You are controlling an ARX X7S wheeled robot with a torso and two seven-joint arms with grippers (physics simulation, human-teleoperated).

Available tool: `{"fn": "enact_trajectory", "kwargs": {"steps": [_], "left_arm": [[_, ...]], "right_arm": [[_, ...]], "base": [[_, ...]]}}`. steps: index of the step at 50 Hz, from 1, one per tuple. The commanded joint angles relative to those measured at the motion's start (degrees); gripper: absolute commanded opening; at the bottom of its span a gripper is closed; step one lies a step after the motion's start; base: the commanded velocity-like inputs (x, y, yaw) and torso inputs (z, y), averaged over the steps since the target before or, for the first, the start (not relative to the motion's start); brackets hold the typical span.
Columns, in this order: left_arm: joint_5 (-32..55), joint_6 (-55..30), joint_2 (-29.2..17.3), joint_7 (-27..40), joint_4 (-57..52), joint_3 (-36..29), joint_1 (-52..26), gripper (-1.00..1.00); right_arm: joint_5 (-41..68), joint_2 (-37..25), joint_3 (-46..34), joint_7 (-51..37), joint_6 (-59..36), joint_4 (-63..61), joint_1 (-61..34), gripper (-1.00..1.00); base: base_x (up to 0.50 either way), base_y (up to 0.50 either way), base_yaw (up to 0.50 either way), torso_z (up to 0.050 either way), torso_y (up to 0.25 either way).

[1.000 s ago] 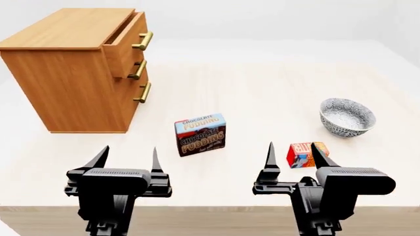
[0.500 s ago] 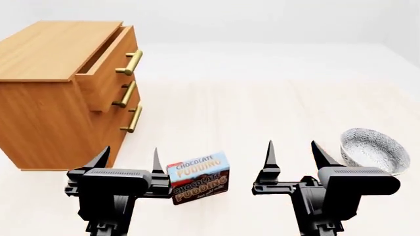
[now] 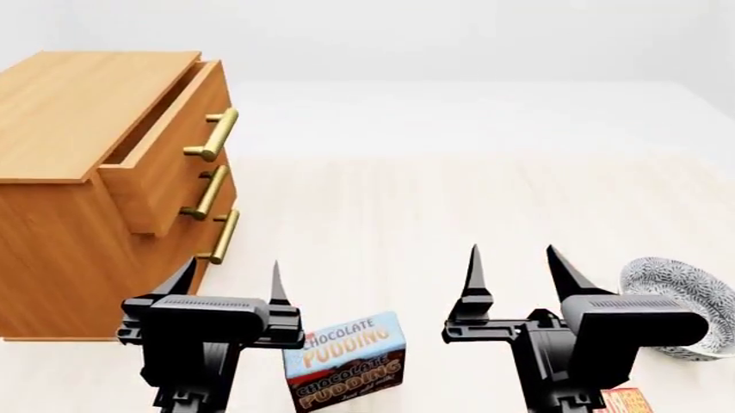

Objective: Put the butter at the back in the top drawer of the cabinet and close it.

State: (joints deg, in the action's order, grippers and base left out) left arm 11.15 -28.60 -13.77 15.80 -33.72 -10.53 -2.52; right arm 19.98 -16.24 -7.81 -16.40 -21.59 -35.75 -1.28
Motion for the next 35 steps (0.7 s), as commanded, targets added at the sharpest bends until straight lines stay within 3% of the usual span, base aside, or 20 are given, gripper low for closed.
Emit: {"fn": "enact_trajectory", "kwargs": {"steps": [1, 10, 14, 20, 25, 35], "left_arm": [[0.3, 0.3, -0.2, 0.3, 0.6, -0.4, 0.0, 1.00], [0.6, -1.4, -0.7, 0.7, 0.0, -0.2, -1.1, 1.00], [1.8, -7.3, -1.4, 0.9, -2.1, 0.3, -4.9, 1.00], [9.1, -26.5, -1.3, 0.0, -6.1, 3.1, -19.5, 1.00], [14.7, -41.8, 0.8, -0.7, -1.3, 6.4, -35.8, 1.00], [15.1, -50.8, 1.8, -1.9, 13.3, 3.2, -59.1, 1.00]], "right_arm": [[0.4, -0.2, -0.3, 0.0, 0.4, 0.6, 0.0, 1.00], [-0.1, -0.2, -0.6, -0.1, 1.8, 0.8, 0.3, 1.00], [-0.1, -0.3, -0.6, -0.2, 1.9, 1.0, 0.3, 1.00], [0.1, -0.4, -0.7, -0.3, 1.9, 0.9, 0.3, 1.00], [0.4, -0.6, -0.7, -0.5, 1.8, 0.5, 0.4, 1.00], [1.1, -1.0, -0.3, -0.7, 1.7, -0.2, 0.6, 1.00]], "base": [[0.33, 0.00, 0.00, 0.000, 0.000], [0.05, 0.00, 0.00, 0.000, 0.000], [0.00, 0.00, 0.00, 0.000, 0.000], [0.00, 0.00, 0.00, 0.000, 0.000], [0.00, 0.00, 0.00, 0.000, 0.000], [0.00, 0.00, 0.00, 0.000, 0.000]]}}
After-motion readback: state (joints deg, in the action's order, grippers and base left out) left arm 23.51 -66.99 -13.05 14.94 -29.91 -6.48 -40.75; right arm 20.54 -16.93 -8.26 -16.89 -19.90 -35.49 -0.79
